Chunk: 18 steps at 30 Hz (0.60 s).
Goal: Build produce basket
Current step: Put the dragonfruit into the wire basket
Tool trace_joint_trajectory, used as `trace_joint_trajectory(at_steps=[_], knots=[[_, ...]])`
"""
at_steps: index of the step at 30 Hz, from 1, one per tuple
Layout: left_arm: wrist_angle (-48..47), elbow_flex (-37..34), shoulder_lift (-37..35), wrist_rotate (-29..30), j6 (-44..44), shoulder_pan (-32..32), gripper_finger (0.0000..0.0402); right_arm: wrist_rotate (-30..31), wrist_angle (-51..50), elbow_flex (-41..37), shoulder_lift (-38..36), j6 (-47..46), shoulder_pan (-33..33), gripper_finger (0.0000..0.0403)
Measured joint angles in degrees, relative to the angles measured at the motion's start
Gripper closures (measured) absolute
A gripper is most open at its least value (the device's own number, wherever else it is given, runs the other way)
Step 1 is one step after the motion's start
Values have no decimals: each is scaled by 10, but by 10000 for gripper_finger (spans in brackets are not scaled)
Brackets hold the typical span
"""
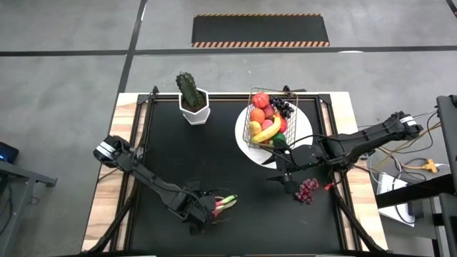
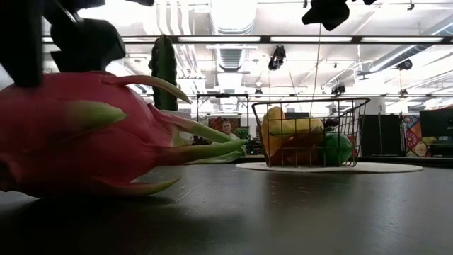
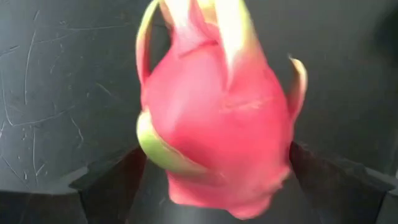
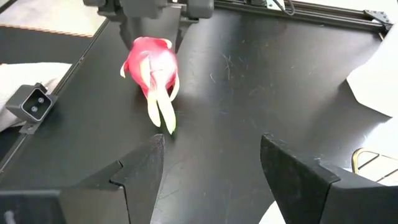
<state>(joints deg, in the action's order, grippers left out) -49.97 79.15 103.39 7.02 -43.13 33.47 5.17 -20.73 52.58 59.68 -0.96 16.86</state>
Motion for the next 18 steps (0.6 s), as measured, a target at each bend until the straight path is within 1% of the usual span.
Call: trace_joint_trajectory(at_steps=[10,13,18], knots=[[22,0,20,4,1,0,24,0,0,-1,0,-1,0,154],[23,0,20,8,1,0,42,0,0,-3,0,-1,0,154],[24,-1,21,29,1,0,93,0,13,-17,0,-1,0,154]])
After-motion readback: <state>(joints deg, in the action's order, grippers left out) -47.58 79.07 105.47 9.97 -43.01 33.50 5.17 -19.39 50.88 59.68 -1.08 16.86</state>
